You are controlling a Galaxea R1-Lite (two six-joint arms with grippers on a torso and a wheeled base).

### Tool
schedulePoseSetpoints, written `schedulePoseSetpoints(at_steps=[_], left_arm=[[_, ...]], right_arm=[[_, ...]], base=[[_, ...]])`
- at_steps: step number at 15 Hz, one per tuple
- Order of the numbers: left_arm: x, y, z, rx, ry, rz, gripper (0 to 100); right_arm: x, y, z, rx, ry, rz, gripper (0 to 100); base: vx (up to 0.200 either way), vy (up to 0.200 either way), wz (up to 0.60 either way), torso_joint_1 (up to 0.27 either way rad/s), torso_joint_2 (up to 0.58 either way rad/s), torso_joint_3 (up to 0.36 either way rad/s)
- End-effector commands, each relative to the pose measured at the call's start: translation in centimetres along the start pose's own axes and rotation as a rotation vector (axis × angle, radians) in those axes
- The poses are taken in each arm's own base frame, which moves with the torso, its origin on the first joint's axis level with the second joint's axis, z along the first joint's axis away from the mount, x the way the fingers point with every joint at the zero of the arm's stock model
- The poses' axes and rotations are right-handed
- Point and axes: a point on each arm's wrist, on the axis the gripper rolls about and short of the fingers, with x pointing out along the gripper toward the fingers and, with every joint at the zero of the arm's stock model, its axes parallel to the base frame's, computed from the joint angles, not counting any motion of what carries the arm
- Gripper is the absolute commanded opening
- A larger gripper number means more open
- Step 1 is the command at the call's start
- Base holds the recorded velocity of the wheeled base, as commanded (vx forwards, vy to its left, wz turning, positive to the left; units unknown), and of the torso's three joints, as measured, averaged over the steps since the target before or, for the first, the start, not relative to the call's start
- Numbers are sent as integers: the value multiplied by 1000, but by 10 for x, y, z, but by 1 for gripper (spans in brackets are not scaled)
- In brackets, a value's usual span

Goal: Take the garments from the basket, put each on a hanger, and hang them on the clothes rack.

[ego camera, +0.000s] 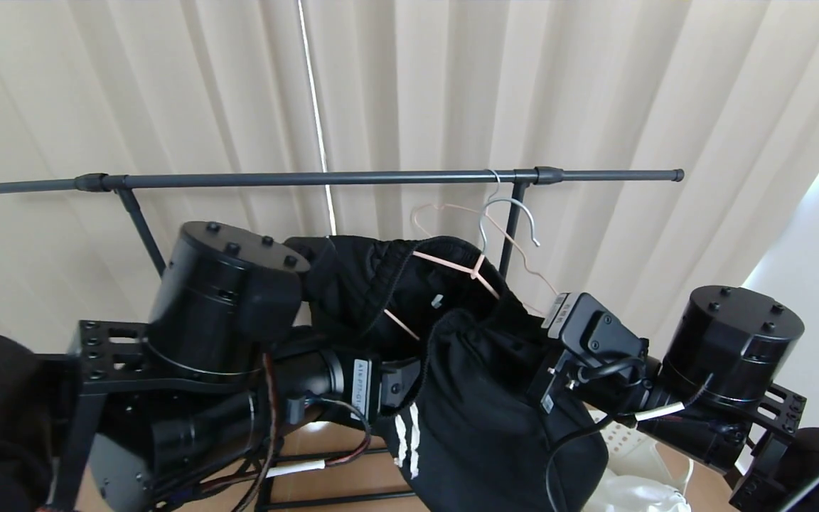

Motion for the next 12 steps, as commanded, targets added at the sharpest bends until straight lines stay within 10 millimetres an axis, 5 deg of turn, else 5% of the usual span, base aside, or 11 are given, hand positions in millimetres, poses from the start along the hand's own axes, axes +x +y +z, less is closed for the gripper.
schedulePoseSetpoints(at_steps=[1,6,12], left_arm=[[-30,6,6,7,-71,-34,100],[-71,29,12,153,-192,-11,100],[-71,67,24,451,-200,-61,100]], right_arm=[[0,1,-1,1,4,4,0],[-2,-6,-8,9,-20,65,0],[-11,-10,-21,31,-83,246,0]], base=[[0,0,0,0,0,0],[0,0,0,0,0,0],[0,0,0,0,0,0]])
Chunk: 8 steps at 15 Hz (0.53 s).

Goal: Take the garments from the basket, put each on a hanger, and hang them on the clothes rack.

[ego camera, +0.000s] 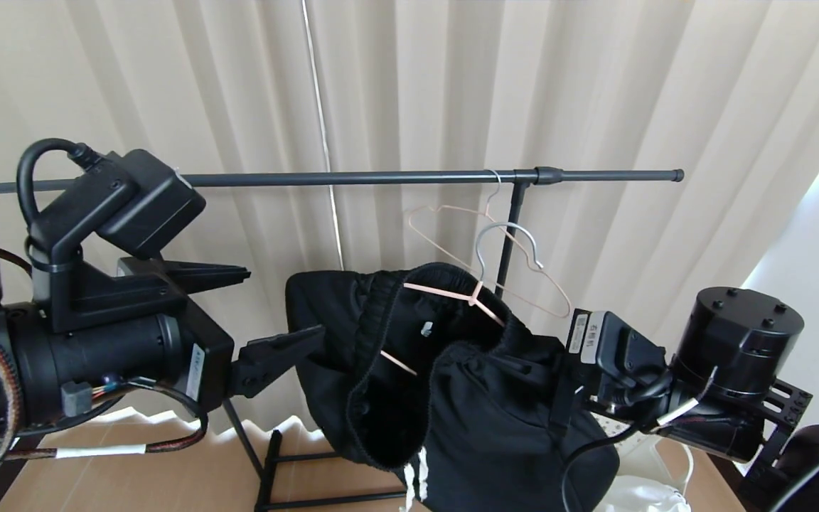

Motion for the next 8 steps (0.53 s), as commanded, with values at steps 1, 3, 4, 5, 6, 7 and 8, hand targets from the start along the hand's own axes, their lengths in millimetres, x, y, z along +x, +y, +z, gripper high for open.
schedulePoseSetpoints(at_steps=[1,3,4,5,6,7,8], left_arm=[[3,12,-4,61,3,-48,100],[12,22,-7,129,6,-178,100],[14,27,-5,144,13,-230,100],[19,35,3,171,33,-293,100],[22,40,11,201,53,-340,100],[28,45,20,244,74,-404,100],[33,47,24,291,93,-448,100]], right_arm=[[-5,1,-6,13,-10,59,0],[-8,4,-7,21,-35,123,0],[-9,6,-9,25,-37,141,0],[-9,6,-9,28,-43,157,0],[-9,7,-10,30,-47,169,0],[-11,9,-11,35,-47,183,0],[-12,10,-11,35,-47,186,0]], base=[[0,0,0,0,0,0],[0,0,0,0,0,0],[0,0,0,0,0,0],[0,0,0,0,0,0],[0,0,0,0,0,0],[0,0,0,0,0,0],[0,0,0,0,0,0]])
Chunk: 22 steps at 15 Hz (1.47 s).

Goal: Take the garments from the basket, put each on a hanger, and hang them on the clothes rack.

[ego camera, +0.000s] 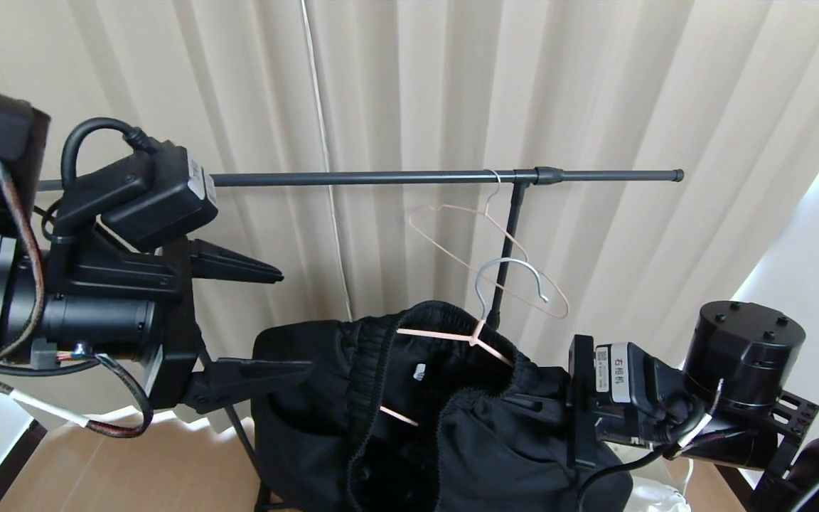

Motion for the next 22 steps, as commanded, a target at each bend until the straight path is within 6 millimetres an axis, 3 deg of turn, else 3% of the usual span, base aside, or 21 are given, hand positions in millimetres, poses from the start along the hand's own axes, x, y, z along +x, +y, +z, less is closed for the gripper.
schedulePoseSetpoints(at_steps=[1,4,6,9,22], left_arm=[[23,24,5,77,53,-89,100],[49,32,-8,262,119,-127,100],[53,32,-9,289,137,-126,100],[77,27,-8,322,126,-185,100],[98,7,-9,233,126,-278,100]], right_arm=[[-1,2,-1,2,2,5,0],[-2,4,-2,2,2,21,0],[-2,6,-2,3,3,25,0],[2,12,1,1,-6,51,0],[-3,25,23,-42,-68,82,0]], base=[[0,0,0,0,0,0],[0,0,0,0,0,0],[0,0,0,0,0,0],[0,0,0,0,0,0],[0,0,0,0,0,0]])
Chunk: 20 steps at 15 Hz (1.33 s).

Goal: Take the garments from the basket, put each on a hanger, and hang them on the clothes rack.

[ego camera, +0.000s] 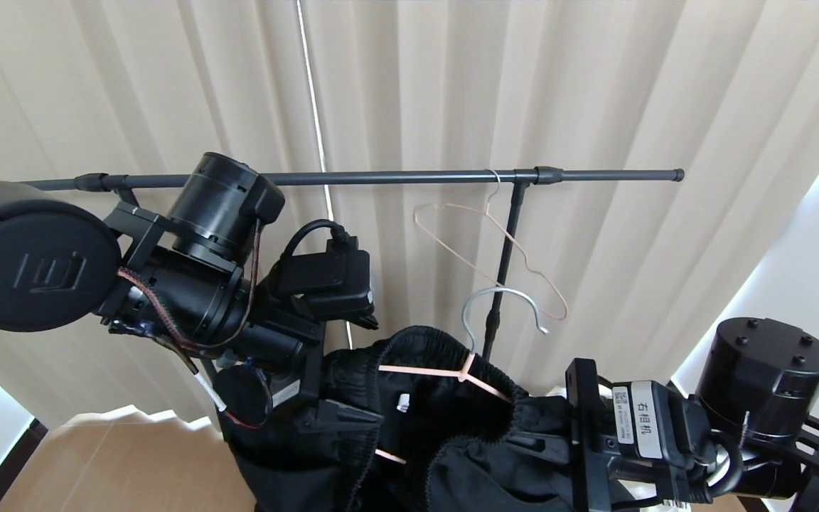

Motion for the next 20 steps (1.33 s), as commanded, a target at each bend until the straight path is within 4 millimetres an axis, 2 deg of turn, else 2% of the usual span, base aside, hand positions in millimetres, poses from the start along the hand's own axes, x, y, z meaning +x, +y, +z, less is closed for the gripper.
schedulePoseSetpoints(at_steps=[1,5,6,10,19,20], left_arm=[[1,-2,-1,-2,4,-9,100],[3,-6,-5,-10,13,-23,100],[3,-6,-5,-8,13,-23,0],[4,-8,-2,-3,10,-31,0],[-9,-15,1,9,-4,-7,0],[-9,-13,0,9,-7,1,0]], right_arm=[[-3,0,6,-15,-17,-6,0],[-6,1,9,-22,-24,-12,0],[-6,1,9,-22,-24,-12,0],[-5,0,9,-20,-22,-15,0],[-4,-2,10,-37,-15,-36,0],[-4,-2,10,-51,-16,-36,100]], base=[[0,0,0,0,0,0],[0,0,0,0,0,0],[0,0,0,0,0,0],[0,0,0,0,0,0],[0,0,0,0,0,0],[0,0,0,0,0,0]])
